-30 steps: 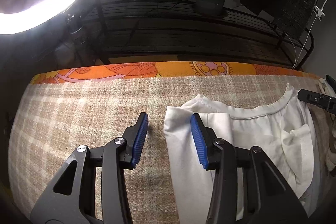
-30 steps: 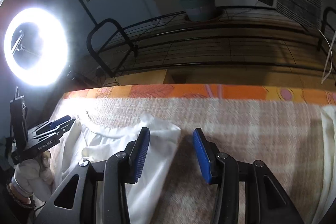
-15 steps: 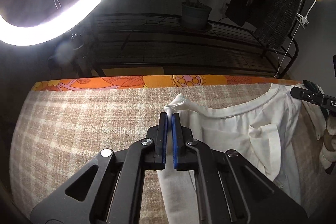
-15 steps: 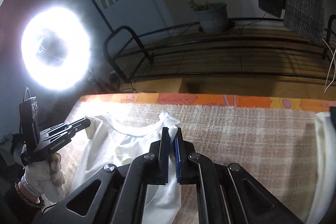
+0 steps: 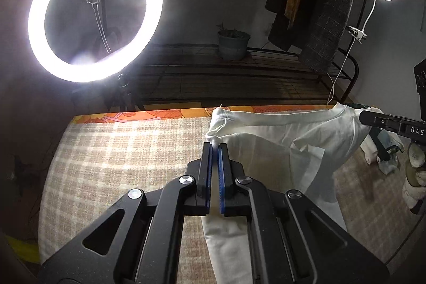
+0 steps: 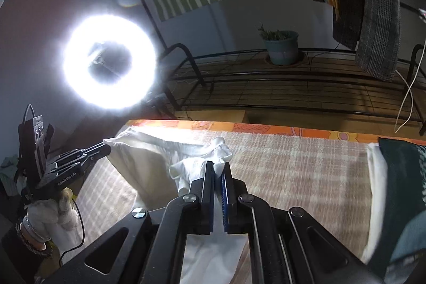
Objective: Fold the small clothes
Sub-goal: 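Grasp the collar with both grippers and fold it over onto the hem fold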
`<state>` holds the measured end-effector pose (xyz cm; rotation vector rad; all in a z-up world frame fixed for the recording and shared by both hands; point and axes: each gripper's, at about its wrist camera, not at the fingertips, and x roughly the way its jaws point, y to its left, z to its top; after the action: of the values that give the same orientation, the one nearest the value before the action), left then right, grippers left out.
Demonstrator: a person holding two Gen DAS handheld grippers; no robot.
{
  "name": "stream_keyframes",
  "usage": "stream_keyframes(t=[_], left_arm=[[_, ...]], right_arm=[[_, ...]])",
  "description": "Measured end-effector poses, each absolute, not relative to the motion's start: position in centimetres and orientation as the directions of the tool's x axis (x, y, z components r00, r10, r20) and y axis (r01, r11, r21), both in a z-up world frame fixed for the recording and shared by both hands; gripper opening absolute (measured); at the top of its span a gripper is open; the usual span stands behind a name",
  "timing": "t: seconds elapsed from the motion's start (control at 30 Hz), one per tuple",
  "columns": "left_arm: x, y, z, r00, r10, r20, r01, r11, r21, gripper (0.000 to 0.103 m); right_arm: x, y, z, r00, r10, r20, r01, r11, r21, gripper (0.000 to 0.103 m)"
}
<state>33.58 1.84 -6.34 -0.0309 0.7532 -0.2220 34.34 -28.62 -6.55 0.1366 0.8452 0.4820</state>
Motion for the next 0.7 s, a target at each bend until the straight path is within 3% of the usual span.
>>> stream_keyframes(t=[0.33, 0.7], left_arm=[[22.4, 2.5, -6.1, 0.698, -0.233, -0.677, 0.218, 0.970, -0.109, 0.002], [11.4, 1.7, -12.9, 0.628, -0.193, -0.754, 0.291, 0.957, -0.002, 0.002]], right_arm=[[24.3, -28.5, -5.3, 0.561, 0.445, -0.698, -0.391, 0.886, 0.250, 0.002], [12.8, -29.9, -11.1, 0.541, 0.429, -0.723, -0.398, 0.888, 0.230, 0.002]])
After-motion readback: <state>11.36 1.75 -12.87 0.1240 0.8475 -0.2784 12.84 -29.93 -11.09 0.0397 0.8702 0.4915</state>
